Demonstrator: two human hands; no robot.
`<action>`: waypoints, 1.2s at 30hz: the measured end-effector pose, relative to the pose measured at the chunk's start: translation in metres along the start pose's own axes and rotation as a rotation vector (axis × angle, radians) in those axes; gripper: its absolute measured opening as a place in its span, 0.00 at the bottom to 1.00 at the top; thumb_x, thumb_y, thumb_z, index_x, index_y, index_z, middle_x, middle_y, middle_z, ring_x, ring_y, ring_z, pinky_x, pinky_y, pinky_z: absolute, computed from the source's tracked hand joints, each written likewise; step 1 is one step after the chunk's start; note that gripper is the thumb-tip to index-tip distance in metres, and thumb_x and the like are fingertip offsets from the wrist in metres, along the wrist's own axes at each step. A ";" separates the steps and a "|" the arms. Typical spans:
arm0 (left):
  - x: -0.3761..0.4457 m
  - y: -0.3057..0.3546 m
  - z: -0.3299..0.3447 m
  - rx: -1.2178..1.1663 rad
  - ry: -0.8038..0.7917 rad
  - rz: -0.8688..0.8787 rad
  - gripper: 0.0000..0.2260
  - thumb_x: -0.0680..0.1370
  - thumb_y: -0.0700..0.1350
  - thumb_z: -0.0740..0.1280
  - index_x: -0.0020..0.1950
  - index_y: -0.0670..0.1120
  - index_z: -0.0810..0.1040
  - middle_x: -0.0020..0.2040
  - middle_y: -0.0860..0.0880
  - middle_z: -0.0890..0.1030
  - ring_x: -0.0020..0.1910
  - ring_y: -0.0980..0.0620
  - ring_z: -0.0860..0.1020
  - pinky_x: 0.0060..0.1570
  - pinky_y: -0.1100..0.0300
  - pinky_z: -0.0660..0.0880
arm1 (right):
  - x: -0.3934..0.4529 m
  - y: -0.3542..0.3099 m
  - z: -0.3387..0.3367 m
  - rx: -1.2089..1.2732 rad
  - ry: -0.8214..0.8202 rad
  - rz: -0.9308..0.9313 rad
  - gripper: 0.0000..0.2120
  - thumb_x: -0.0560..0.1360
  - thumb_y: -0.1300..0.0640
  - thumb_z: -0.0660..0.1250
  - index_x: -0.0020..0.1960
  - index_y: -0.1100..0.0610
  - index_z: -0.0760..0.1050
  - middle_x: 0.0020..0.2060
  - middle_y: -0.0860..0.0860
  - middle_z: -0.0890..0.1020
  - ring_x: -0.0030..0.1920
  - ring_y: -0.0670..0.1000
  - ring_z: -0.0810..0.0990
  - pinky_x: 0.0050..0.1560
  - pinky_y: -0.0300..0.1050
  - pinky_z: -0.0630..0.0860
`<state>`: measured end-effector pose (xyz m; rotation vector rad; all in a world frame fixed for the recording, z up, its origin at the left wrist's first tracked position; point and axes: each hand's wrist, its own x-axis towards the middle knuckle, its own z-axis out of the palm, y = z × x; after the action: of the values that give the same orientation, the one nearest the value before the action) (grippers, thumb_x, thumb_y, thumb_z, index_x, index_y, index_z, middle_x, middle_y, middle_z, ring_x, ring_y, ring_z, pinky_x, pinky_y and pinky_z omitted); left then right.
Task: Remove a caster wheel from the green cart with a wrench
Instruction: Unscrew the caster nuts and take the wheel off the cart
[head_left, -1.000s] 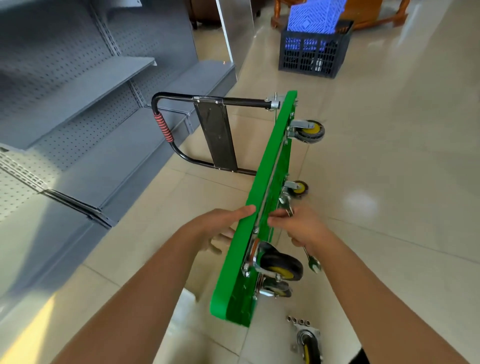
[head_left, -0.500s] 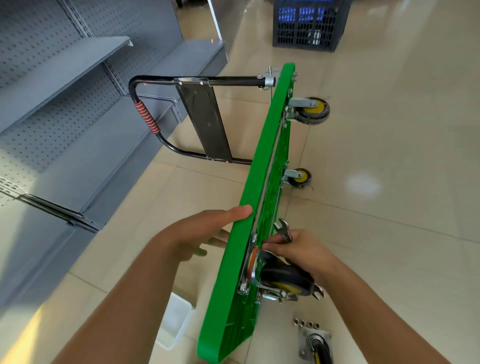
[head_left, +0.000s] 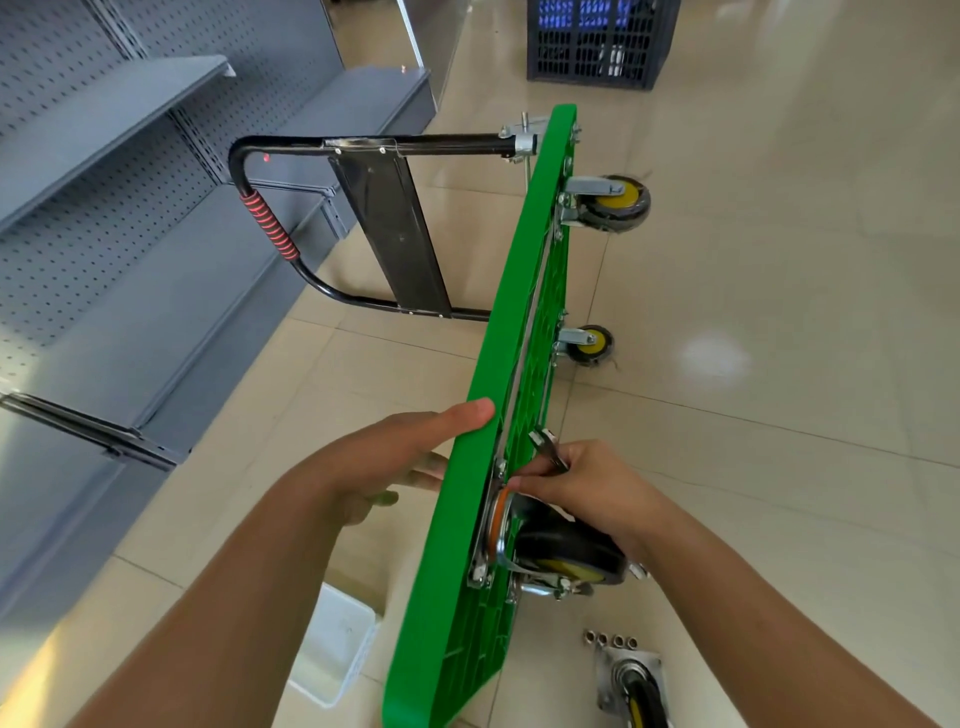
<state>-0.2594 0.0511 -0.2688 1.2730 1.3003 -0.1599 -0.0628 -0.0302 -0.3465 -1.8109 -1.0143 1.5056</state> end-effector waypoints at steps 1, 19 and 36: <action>-0.001 0.001 0.001 -0.003 0.002 0.001 0.36 0.59 0.80 0.64 0.59 0.62 0.82 0.52 0.55 0.87 0.57 0.54 0.78 0.73 0.33 0.57 | 0.000 0.000 -0.001 0.004 -0.003 0.005 0.06 0.70 0.49 0.79 0.41 0.51 0.86 0.38 0.50 0.87 0.46 0.54 0.85 0.56 0.54 0.81; -0.009 0.004 0.005 -0.055 0.018 0.005 0.24 0.63 0.79 0.63 0.46 0.66 0.85 0.48 0.55 0.87 0.54 0.56 0.77 0.74 0.31 0.52 | -0.003 -0.013 -0.002 -0.046 -0.048 0.030 0.08 0.73 0.50 0.76 0.45 0.55 0.84 0.39 0.51 0.84 0.40 0.48 0.79 0.46 0.45 0.76; -0.007 0.002 0.007 -0.089 0.025 -0.021 0.25 0.61 0.81 0.66 0.47 0.67 0.85 0.51 0.52 0.87 0.57 0.53 0.77 0.73 0.28 0.51 | 0.000 -0.012 -0.003 0.091 -0.072 0.141 0.09 0.72 0.52 0.77 0.39 0.54 0.80 0.28 0.48 0.79 0.34 0.49 0.74 0.41 0.44 0.70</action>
<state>-0.2563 0.0431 -0.2635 1.1890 1.3283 -0.1004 -0.0626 -0.0234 -0.3359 -1.8076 -0.8511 1.6849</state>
